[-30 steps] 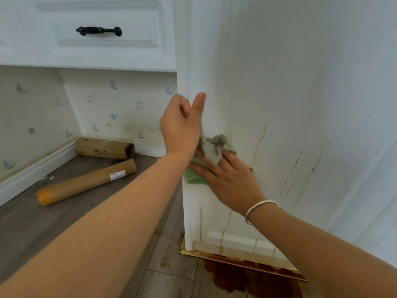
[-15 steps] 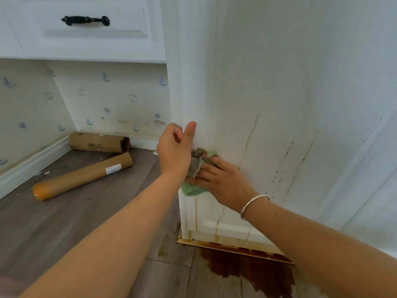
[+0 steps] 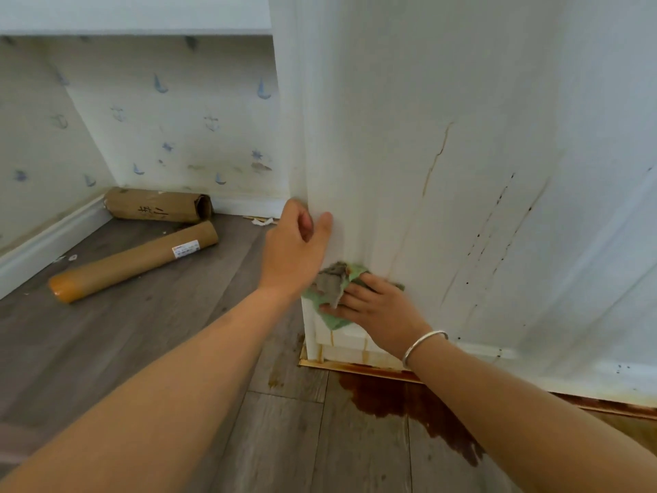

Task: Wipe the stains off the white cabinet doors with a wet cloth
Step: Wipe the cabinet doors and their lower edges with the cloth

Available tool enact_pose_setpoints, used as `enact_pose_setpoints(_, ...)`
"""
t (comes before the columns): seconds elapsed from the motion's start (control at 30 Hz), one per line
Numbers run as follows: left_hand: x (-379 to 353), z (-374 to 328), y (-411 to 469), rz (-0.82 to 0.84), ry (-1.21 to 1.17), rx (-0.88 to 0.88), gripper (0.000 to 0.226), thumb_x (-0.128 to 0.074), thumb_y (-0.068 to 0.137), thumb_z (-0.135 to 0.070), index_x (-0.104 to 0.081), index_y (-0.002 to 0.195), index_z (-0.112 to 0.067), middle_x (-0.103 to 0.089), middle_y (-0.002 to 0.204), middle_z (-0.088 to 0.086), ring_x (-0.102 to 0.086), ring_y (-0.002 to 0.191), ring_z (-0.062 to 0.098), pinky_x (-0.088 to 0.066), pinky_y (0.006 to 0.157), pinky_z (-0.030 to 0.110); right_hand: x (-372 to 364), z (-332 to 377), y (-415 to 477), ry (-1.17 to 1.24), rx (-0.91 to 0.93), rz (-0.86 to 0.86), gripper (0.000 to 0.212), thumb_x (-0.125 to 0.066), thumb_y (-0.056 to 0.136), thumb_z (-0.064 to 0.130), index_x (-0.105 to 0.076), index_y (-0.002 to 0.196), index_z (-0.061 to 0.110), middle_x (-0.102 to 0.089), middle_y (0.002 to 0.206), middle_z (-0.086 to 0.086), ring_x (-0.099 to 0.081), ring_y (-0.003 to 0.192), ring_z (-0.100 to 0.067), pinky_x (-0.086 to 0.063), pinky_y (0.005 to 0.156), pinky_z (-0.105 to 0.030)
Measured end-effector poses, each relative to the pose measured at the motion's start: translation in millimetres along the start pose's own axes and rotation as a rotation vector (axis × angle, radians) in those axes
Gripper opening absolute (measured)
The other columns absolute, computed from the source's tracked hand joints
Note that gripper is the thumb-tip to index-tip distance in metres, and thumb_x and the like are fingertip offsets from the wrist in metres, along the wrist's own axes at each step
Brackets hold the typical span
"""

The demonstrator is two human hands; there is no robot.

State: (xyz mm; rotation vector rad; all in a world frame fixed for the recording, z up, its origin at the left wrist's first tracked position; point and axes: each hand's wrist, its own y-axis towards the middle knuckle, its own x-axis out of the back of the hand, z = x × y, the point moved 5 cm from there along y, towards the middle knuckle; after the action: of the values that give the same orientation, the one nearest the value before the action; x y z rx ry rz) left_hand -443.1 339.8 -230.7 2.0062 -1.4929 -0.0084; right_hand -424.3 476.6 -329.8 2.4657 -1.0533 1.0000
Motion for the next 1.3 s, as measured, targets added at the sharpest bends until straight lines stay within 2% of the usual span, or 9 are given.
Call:
enact_pose_setpoints(0.3, -5.1, 17.2, 2.3, 0.07, 0.017, 0.03, 0.048, -0.051, 0.092, -0.049, -0.038, 0.064, -0.012, -0.039, 0.059, 0.002, -0.034, 0.053, 0.007, -0.028, 0.051, 0.022, -45.4, 46.5, 20.5, -0.022, 0.208, 0.219, 0.057, -0.061, 0.07, 0.037, -0.058, 0.126, 0.047, -0.061, 0.124, 0.025, -0.056, 0.118, 0.001, -0.027, 0.107, -0.03)
enact_pose_setpoints(0.4, -9.6, 21.2, -3.1, -0.015, -0.017, 0.054, 0.052, -0.05, 0.092, -0.051, -0.038, 0.06, -0.011, -0.039, 0.055, 0.008, -0.035, 0.052, 0.011, -0.027, 0.051, 0.027, -62.2, 73.8, 25.3, -0.047, 0.41, 0.238, 0.058, -0.034, 0.102, 0.026, -0.007, 0.154, 0.028, -0.014, 0.161, 0.009, -0.01, 0.148, -0.011, -0.004, 0.119, -0.033)
enact_pose_setpoints(0.47, -10.1, 25.9, -6.1, -0.079, -0.04, 0.078, 0.057, -0.052, 0.091, -0.051, -0.038, 0.058, -0.007, -0.041, 0.055, 0.017, -0.038, 0.052, 0.015, -0.03, 0.052, 0.033, -58.8, 80.4, 26.5, 0.001, 0.397, 0.223, 0.057, -0.026, 0.105, 0.023, 0.003, 0.154, 0.021, -0.001, 0.163, 0.005, 0.001, 0.149, -0.017, 0.003, 0.119, -0.034)
enact_pose_setpoints(0.7, -14.6, 30.6, -7.7, -0.087, -0.078, 0.107, 0.06, -0.052, 0.091, -0.052, -0.04, 0.061, 0.0, -0.045, 0.058, 0.019, -0.042, 0.055, 0.02, -0.033, 0.053, 0.032, -84.4, 55.9, -27.4, -0.134, 0.394, 0.329, 0.062, -0.03, 0.104, 0.03, 0.006, 0.154, 0.022, 0.0, 0.162, 0.003, 0.004, 0.149, -0.019, 0.012, 0.117, -0.038)
enact_pose_setpoints(0.83, -15.4, 29.0, -10.7, -0.073, -0.045, 0.144, 0.063, -0.049, 0.09, -0.054, -0.045, 0.066, 0.004, -0.05, 0.063, 0.023, -0.044, 0.057, 0.02, -0.03, 0.049, 0.021, -88.7, 28.8, -62.2, -0.12, 0.347, 0.416, 0.059, -0.026, 0.104, 0.025, 0.004, 0.154, 0.021, -0.002, 0.162, 0.002, 0.006, 0.149, -0.02, 0.028, 0.108, -0.04)
enact_pose_setpoints(1.0, -15.7, 21.8, -15.8, -0.046, -0.092, 0.212, 0.067, -0.043, 0.093, -0.057, -0.056, 0.052, -0.005, -0.06, 0.045, 0.004, -0.058, 0.042, 0.015, -0.051, 0.057, 0.028, -71.0, 2.5, -71.5, -0.178, 0.217, 0.3, 0.061, -0.029, 0.102, 0.024, 0.002, 0.154, 0.018, -0.008, 0.161, 0.005, 0.003, 0.149, -0.021, 0.037, 0.102, -0.05)
enact_pose_setpoints(1.1, -22.7, 11.4, -22.6, 0.003, -0.141, 0.191, 0.065, -0.038, 0.097, -0.052, -0.061, 0.053, -0.01, -0.063, 0.047, 0.003, -0.061, 0.042, 0.016, -0.05, 0.055, 0.029, -54.2, -7.8, -76.6, -0.187, 0.164, 0.25, 0.06, -0.026, 0.101, 0.024, 0.004, 0.153, 0.027, -0.005, 0.161, 0.01, 0.002, 0.15, -0.019, 0.026, 0.109, -0.051)
enact_pose_setpoints(1.2, -32.6, -3.1, -21.3, 0.109, 0.002, 0.028, 0.061, -0.036, 0.099, -0.049, -0.061, 0.052, -0.017, -0.064, 0.049, -0.001, -0.062, 0.047, 0.013, -0.055, 0.064, 0.035, -36.9, -38.7, -63.3, -0.166, 0.012, -0.072, 0.06, -0.038, 0.092, 0.021, -0.03, 0.148, 0.039, -0.049, 0.143, 0.013, -0.041, 0.137, -0.016, 0.003, 0.121, -0.045)
enact_pose_setpoints(1.3, -41.6, -14.3, -13.9, 0.197, 0.054, -0.055, 0.062, -0.037, 0.099, -0.049, -0.06, 0.051, -0.017, -0.062, 0.046, -0.001, -0.061, 0.045, 0.011, -0.054, 0.065, 0.038, -31.0, -46.7, -61.1, -0.124, -0.165, -0.2, 0.059, -0.04, 0.093, 0.026, -0.027, 0.15, 0.037, -0.039, 0.152, 0.007, -0.037, 0.139, -0.02, -0.001, 0.122, -0.043)
